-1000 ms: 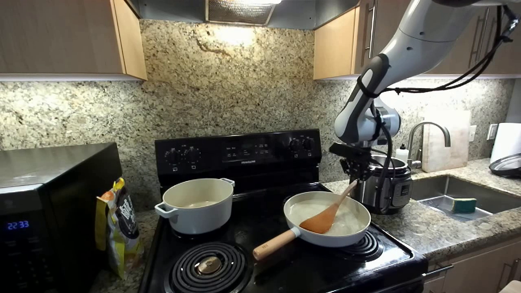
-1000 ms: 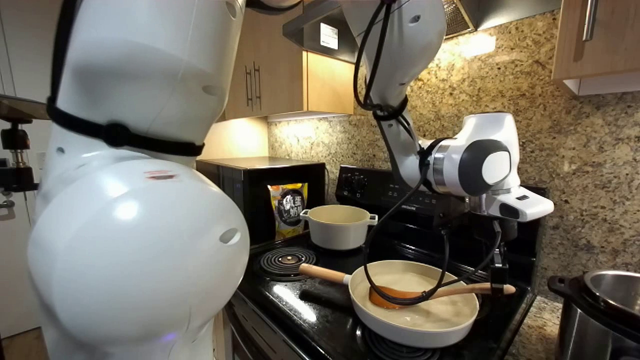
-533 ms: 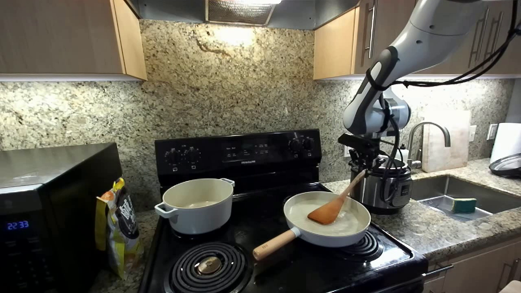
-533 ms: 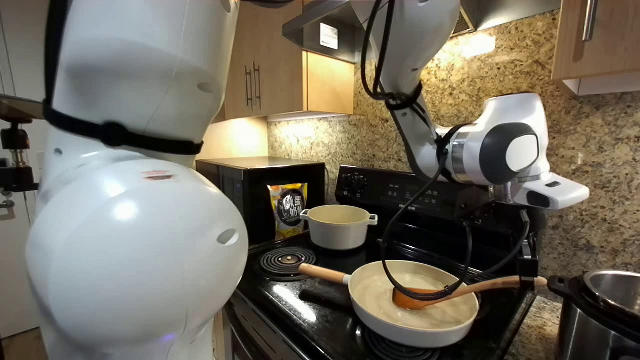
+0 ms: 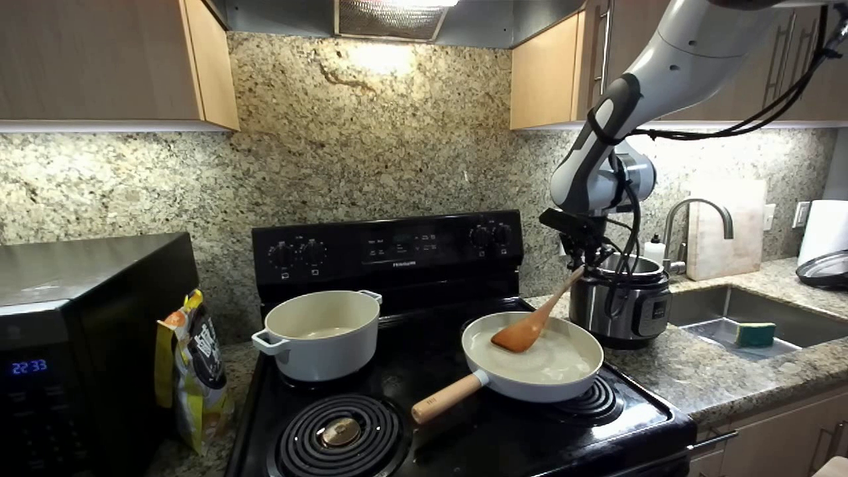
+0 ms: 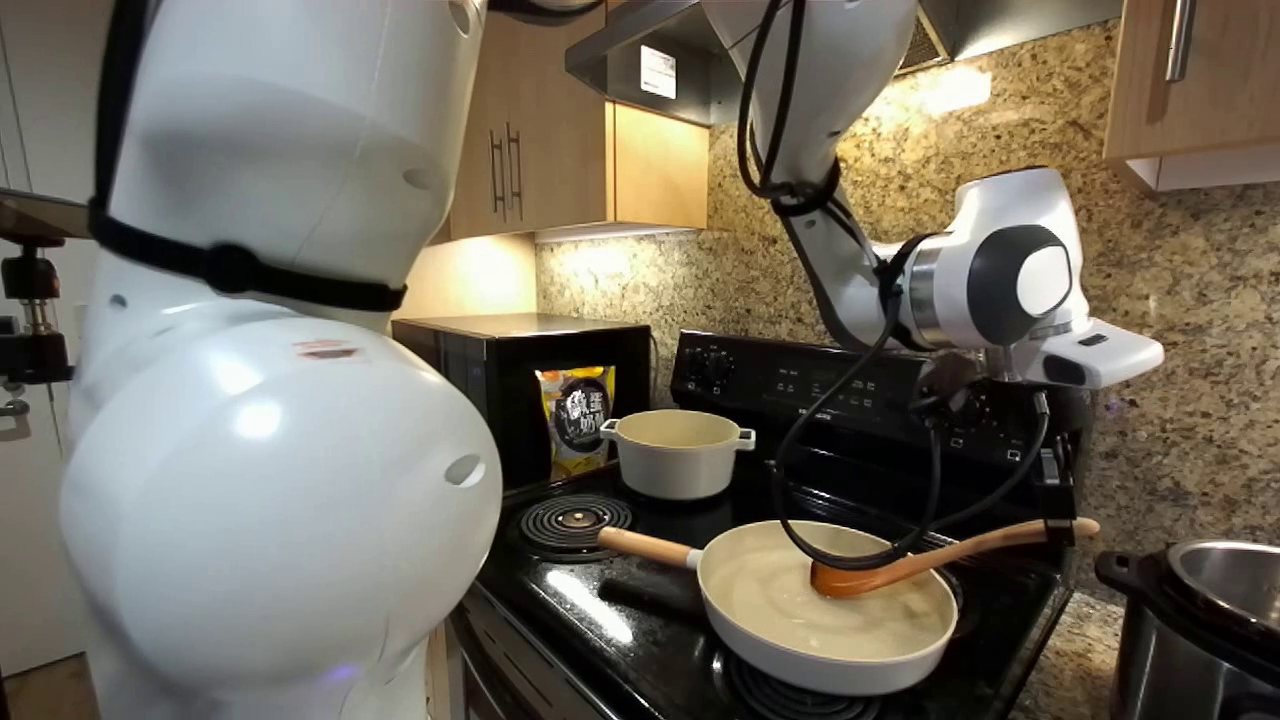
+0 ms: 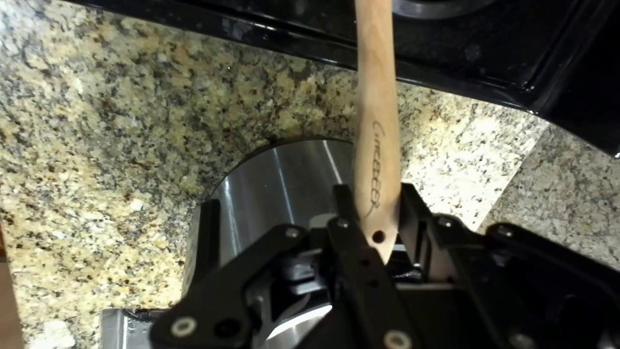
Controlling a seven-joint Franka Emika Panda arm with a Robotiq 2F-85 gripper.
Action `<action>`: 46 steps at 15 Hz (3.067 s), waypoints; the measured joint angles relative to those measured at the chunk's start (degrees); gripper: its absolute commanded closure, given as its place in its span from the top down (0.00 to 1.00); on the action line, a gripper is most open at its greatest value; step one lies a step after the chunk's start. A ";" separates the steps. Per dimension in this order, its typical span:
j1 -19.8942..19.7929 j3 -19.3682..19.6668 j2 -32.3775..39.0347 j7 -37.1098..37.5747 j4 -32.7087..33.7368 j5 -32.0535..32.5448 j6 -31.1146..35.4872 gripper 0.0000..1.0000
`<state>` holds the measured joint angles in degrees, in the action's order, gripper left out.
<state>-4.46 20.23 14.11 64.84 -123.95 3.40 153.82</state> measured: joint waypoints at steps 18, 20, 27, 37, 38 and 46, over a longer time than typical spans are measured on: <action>7.67 2.38 1.43 23.90 -6.20 12.98 2.09 0.11; 8.00 3.21 0.14 28.98 -9.44 14.82 3.18 0.11; 7.33 5.14 -4.40 38.14 -17.72 17.74 7.75 0.11; -0.88 4.20 -9.10 34.19 -18.14 17.79 6.64 0.11; -1.37 3.89 -9.22 33.41 -17.40 17.79 5.88 0.11; -1.99 -0.73 -8.94 31.68 -7.96 21.38 -4.05 0.11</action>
<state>-6.45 19.50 5.18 96.52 -131.92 24.78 149.78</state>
